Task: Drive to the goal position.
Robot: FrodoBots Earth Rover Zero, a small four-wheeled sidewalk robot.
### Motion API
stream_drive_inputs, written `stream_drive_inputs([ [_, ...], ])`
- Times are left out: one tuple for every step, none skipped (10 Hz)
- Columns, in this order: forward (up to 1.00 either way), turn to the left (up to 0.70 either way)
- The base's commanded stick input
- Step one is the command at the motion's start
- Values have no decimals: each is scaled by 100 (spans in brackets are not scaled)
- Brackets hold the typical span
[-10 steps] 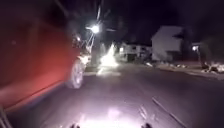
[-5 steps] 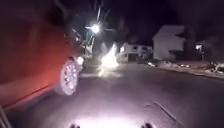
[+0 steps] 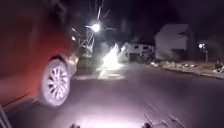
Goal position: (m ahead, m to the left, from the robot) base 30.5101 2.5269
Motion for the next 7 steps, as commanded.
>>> stream_drive_inputs([
  [85,0],
  [85,0],
  [85,0],
  [85,0],
  [85,0],
  [85,0],
  [85,0],
])
